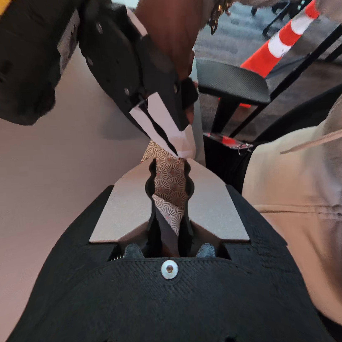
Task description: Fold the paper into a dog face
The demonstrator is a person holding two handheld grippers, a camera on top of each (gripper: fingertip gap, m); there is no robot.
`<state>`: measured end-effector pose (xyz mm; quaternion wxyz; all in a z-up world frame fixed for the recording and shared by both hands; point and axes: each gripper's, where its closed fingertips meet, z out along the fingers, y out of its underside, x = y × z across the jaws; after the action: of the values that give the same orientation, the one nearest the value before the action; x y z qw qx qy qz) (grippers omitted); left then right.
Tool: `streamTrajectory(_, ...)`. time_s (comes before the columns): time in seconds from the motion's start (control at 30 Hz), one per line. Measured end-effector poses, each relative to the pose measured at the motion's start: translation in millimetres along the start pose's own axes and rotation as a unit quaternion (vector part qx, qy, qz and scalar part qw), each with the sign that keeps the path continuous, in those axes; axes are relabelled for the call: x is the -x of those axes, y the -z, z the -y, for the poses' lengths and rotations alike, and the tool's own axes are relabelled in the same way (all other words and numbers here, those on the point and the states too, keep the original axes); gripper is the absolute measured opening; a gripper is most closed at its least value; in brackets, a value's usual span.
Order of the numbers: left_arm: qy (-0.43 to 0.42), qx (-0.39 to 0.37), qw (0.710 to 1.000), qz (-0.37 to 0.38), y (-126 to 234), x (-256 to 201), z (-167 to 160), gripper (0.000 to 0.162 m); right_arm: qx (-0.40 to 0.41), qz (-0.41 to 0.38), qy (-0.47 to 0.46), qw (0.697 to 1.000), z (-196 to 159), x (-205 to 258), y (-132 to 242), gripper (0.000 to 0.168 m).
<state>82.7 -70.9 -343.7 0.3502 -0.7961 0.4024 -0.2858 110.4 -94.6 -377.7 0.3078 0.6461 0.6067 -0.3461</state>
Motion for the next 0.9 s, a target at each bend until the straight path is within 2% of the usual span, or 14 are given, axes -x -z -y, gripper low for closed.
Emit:
streamTrajectory(0.07, 0.001, 0.005, 1.0, 0.007, -4, -3, 1, 0.031, 0.004, 0.0, -0.006, 1.0, 0, 0, 0, 0.0)
streamTrajectory(0.2, -0.037, 0.061, 0.996, 0.047, -12, 3, -13, 0.027, 0.01, -0.001, -0.013, 1.0, 0, 0, 0, 0.001)
streamTrajectory(0.43, -0.061, 0.097, 0.992, 0.053, -15, 8, -20, 0.025, 0.011, -0.001, -0.02, 1.0, 2, -1, 0, 0.0)
streamTrajectory(0.67, -0.07, 0.117, 0.989, 0.055, -21, 12, -27, 0.02, 0.006, 0.008, -0.026, 1.0, 3, -1, 0, 0.0)
streamTrajectory(0.9, -0.047, 0.095, 0.994, 0.041, -16, 12, -21, 0.019, 0.014, 0.012, -0.035, 0.999, 4, -1, 0, 0.0)
